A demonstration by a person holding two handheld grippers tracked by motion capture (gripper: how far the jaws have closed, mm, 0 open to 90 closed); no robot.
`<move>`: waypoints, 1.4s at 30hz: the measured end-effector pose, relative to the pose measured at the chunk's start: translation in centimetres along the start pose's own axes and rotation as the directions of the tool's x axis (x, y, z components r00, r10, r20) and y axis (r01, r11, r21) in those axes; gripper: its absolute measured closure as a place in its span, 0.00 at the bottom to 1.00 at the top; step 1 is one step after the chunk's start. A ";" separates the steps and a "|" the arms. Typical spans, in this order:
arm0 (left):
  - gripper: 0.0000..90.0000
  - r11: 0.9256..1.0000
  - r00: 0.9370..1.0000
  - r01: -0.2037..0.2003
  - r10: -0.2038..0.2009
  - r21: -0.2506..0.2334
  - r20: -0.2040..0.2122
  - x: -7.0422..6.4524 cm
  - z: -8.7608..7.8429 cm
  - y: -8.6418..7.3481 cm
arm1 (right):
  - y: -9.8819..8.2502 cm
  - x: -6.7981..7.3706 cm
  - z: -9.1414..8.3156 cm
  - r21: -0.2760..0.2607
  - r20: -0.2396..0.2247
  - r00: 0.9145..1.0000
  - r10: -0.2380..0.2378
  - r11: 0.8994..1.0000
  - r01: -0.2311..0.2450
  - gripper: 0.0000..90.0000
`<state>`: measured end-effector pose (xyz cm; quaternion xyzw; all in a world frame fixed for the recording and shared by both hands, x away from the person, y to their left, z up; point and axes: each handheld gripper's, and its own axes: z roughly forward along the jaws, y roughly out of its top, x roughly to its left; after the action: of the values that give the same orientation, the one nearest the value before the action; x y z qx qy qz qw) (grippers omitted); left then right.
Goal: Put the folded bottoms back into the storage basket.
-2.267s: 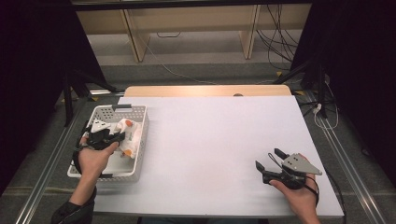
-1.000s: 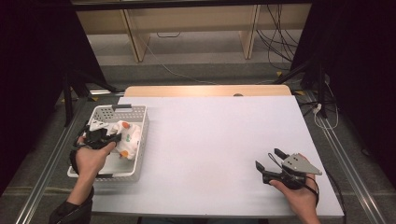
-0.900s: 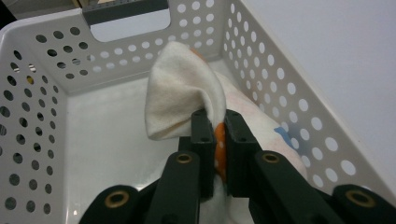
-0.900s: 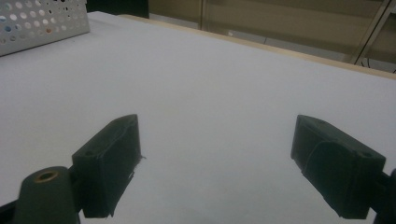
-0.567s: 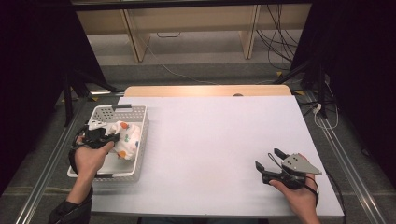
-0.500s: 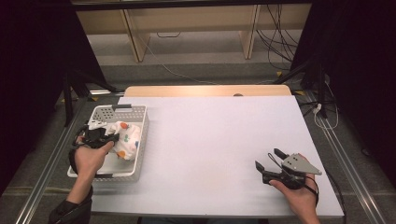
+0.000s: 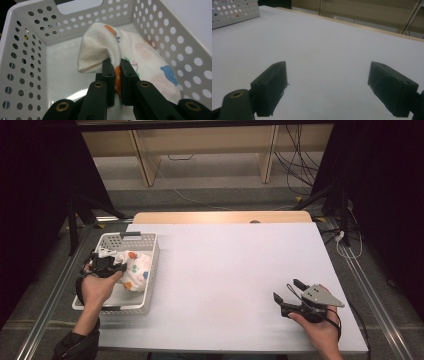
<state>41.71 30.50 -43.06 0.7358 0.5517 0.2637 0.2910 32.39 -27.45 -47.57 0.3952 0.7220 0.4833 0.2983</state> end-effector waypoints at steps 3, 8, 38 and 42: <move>0.93 1.000 1.000 -0.006 0.007 0.006 -0.008 0.1 0.2 0.0 | 0.0 0.0 0.0 0.004 0.000 1.000 0.000 1.000 0.000 0.18; 0.93 1.000 1.000 -0.018 0.018 0.017 -0.019 0.1 0.5 0.0 | 0.0 0.0 0.0 0.005 0.001 1.000 0.000 1.000 0.000 0.18; 0.93 0.997 0.998 -0.001 0.005 0.081 -0.059 0.9 2.1 -0.5 | 0.0 0.0 0.0 0.013 0.004 1.000 -0.002 1.000 0.002 0.18; 0.93 0.996 0.998 0.004 0.002 0.087 -0.066 1.0 2.3 -0.6 | 0.0 0.0 0.0 0.005 0.001 1.000 0.000 1.000 0.000 0.18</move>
<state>43.19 31.25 -44.98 0.7383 0.5725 0.2636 0.2404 32.40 -27.47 -47.56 0.3963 0.7231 0.4811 0.2977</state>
